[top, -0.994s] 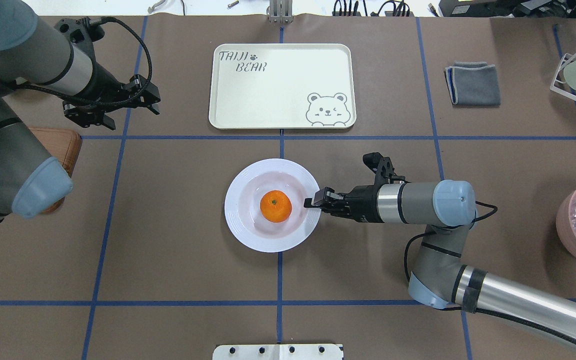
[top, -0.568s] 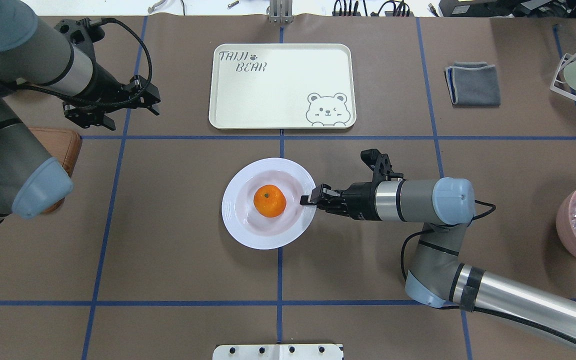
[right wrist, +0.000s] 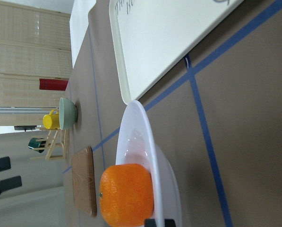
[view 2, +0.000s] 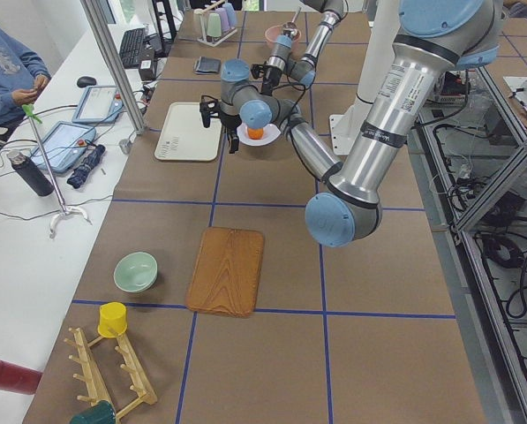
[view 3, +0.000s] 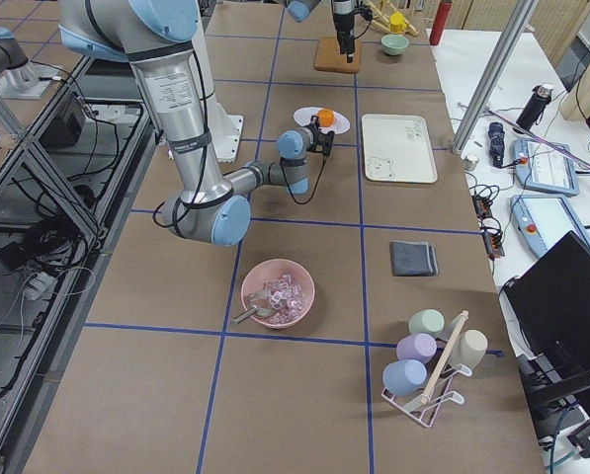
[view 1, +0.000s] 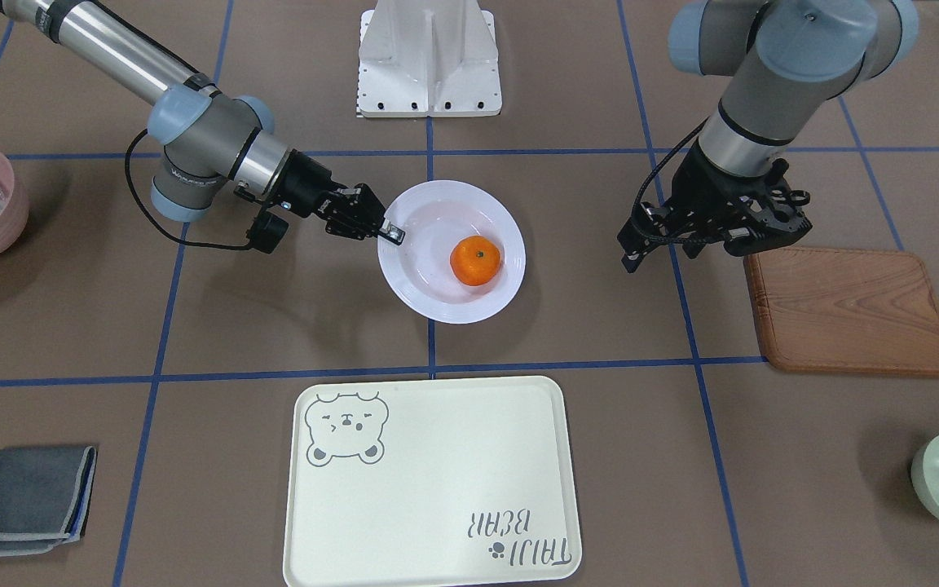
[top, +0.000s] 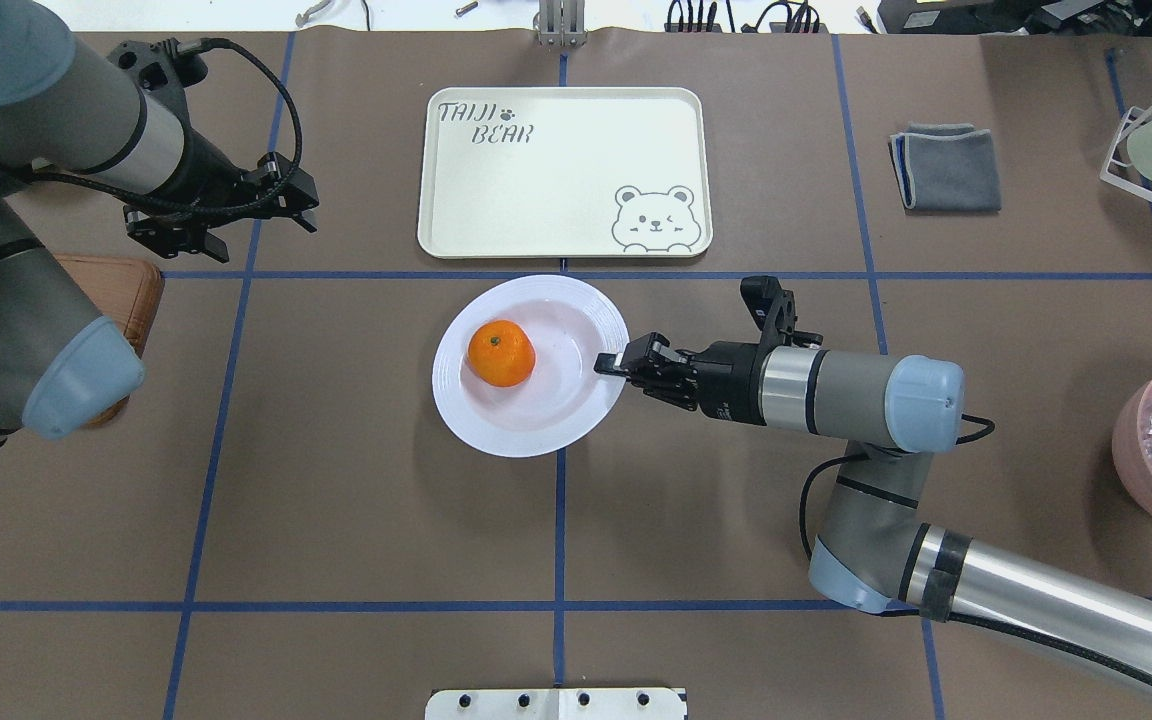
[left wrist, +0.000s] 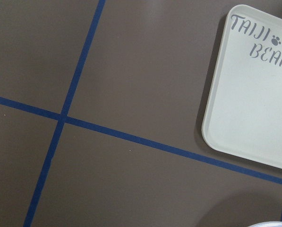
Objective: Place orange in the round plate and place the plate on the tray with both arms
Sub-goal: 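Slide the plate with the right gripper onto the cream bear tray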
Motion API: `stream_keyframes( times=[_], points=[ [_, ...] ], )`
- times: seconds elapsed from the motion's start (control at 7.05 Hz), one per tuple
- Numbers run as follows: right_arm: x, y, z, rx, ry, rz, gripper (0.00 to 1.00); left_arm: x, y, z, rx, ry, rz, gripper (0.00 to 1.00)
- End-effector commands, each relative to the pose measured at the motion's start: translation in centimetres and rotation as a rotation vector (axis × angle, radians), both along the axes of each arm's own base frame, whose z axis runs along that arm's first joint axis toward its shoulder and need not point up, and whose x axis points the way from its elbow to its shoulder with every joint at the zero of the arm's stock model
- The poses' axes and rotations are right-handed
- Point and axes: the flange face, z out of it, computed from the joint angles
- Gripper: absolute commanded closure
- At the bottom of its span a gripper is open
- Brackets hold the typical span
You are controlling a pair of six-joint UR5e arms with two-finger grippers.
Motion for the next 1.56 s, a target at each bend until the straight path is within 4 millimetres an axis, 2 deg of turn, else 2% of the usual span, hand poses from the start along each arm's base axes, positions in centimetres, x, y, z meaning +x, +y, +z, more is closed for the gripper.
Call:
stream_keyframes(
  times=[0.0,0.14,0.28,0.43,0.57,0.85,1.14,1.42],
  points=[
    [0.5,-1.2,-0.8,-0.094,-0.085,0.117,1.0,-0.2,-0.1,0.0,0.0,0.0,-0.004,0.03],
    [0.3,-2.3,-1.5,-0.166,-0.128,0.194,1.0,-0.4,0.0,-0.1,0.002,0.002,-0.005,0.03],
    [-1.2,-3.9,-1.7,-0.193,-0.116,0.234,1.0,-0.8,0.5,-0.1,0.001,0.001,-0.005,0.03],
    [-3.7,-6.9,-2.9,-0.242,-0.039,0.33,1.0,-1.0,0.8,0.5,-0.004,-0.005,-0.006,0.03],
    [-5.6,-10.1,-5.3,-0.293,0.035,0.399,1.0,-1.3,0.9,0.7,-0.004,-0.008,-0.009,0.03],
    [-6.2,-15.4,-2.9,-0.428,0.102,0.464,1.0,-1.6,1.1,1.1,-0.006,-0.01,-0.012,0.03],
    [-7.2,-17.9,-3.4,-0.544,0.171,0.502,1.0,-2.0,1.4,0.5,0.005,-0.002,-0.015,0.03],
    [-7.7,-17.4,-3.8,-0.546,0.167,0.491,1.0,-2.0,1.3,0.5,0.005,-0.002,-0.017,0.03]
  ],
)
